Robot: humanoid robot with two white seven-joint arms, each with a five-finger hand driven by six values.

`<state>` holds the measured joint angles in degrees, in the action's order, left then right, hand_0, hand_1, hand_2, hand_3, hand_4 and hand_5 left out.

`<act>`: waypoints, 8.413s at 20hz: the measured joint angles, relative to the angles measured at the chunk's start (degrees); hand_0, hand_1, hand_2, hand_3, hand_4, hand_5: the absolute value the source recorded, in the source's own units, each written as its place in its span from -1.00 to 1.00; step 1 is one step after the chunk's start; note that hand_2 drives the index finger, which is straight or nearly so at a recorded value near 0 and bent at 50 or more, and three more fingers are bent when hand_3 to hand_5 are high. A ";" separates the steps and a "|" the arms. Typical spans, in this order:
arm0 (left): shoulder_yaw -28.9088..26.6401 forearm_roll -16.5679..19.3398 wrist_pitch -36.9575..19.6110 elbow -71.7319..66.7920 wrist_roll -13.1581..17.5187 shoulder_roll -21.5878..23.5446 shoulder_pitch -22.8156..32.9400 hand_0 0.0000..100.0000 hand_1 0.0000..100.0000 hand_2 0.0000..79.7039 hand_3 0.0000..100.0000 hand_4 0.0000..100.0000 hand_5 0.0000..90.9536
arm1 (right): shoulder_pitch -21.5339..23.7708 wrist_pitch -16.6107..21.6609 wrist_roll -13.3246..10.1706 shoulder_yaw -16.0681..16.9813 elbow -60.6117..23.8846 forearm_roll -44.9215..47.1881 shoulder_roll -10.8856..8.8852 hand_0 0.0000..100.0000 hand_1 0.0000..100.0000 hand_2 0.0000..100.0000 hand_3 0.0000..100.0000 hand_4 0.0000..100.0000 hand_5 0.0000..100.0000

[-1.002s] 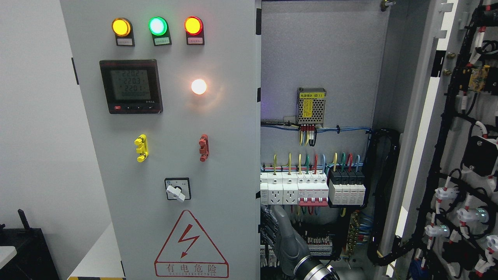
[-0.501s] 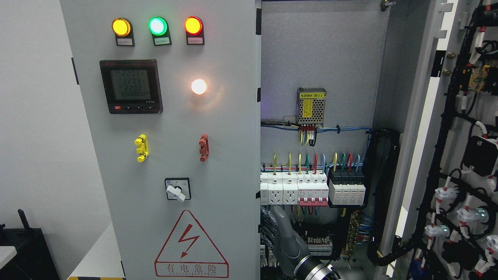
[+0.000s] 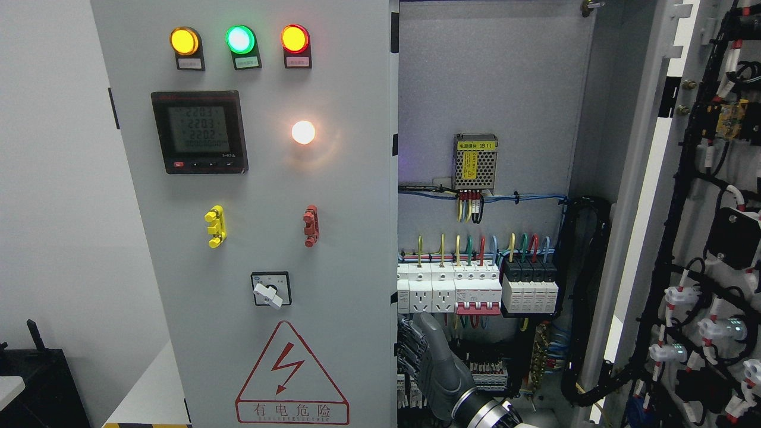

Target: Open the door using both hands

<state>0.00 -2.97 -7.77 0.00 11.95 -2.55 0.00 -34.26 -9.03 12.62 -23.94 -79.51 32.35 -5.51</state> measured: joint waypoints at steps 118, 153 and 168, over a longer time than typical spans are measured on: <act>0.00 0.01 -0.03 0.00 0.00 0.00 0.00 -1.00 -1.00 -1.00 -1.00 -0.94 -1.00 | 8.45 0.65 10.83 -10.89 -16.74 4.99 1.02 -1.00 -1.00 -1.00 -1.00 -1.00 -1.00; 0.00 0.01 -0.04 0.00 0.00 0.00 0.00 -1.00 -1.00 -1.00 -1.00 -0.93 -1.00 | 8.81 0.01 10.64 -20.90 -19.60 3.84 4.92 -1.00 -1.00 -1.00 -1.00 -1.00 -1.00; 0.00 0.03 -0.04 0.00 0.00 0.00 0.00 -1.00 -1.00 -1.00 -1.00 -0.94 -1.00 | 6.80 -0.11 10.00 -24.54 -19.26 1.09 5.59 -1.00 -1.00 -1.00 -1.00 -1.00 -1.00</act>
<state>0.00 -2.94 -7.81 0.00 11.95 -2.55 0.00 -27.47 -9.13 22.63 -48.48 -98.77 33.45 0.08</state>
